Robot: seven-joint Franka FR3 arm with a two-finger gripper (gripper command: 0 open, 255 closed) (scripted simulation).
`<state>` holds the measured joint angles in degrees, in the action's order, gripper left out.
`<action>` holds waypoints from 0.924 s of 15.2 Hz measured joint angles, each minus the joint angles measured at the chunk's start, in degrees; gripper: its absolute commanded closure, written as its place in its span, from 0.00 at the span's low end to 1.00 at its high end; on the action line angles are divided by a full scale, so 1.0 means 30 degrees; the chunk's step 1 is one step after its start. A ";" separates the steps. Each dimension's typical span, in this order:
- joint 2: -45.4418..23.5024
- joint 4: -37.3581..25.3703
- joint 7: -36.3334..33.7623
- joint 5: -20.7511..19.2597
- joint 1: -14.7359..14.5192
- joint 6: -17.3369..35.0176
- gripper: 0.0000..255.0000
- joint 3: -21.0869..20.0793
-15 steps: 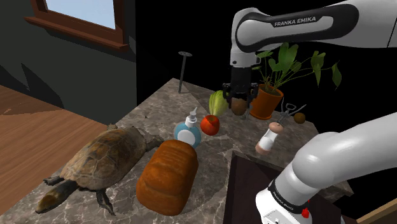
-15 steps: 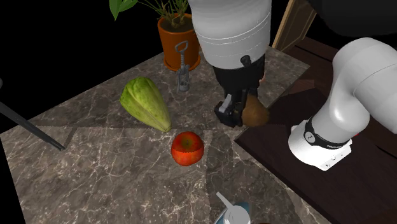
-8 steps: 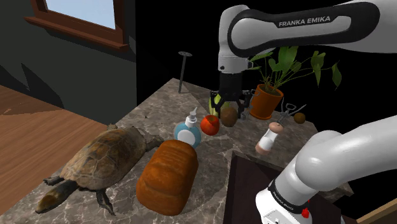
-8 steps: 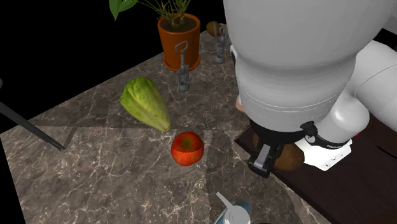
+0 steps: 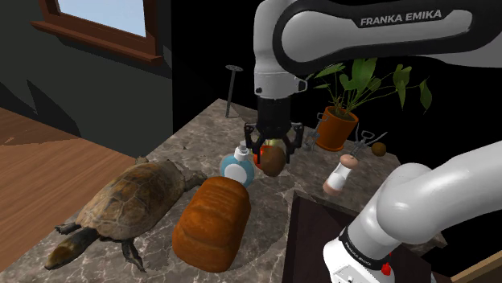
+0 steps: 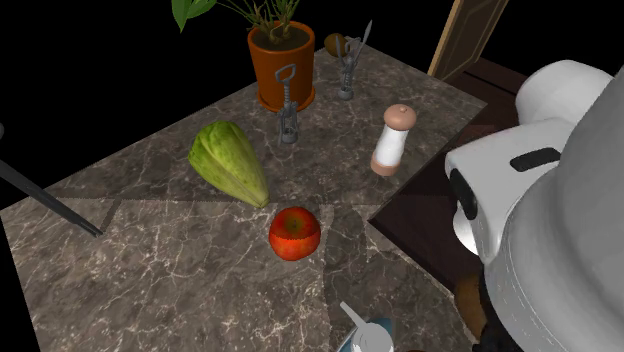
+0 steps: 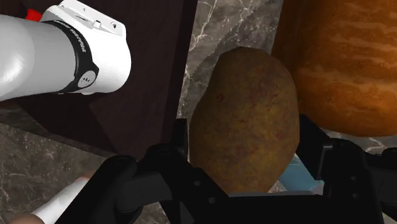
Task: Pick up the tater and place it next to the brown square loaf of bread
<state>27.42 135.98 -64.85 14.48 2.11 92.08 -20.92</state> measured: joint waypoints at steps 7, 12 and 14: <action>-0.1899 -0.1751 -0.3477 0.1470 -0.1134 0.0822 1.00 -0.2714; -0.3779 -0.3447 -0.6029 0.1813 -0.1728 0.1498 1.00 -0.4576; -0.4780 -0.4371 -0.7119 0.1674 -0.1910 0.1741 1.00 -0.5312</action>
<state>13.08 122.86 -86.21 19.51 -3.62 97.30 -36.85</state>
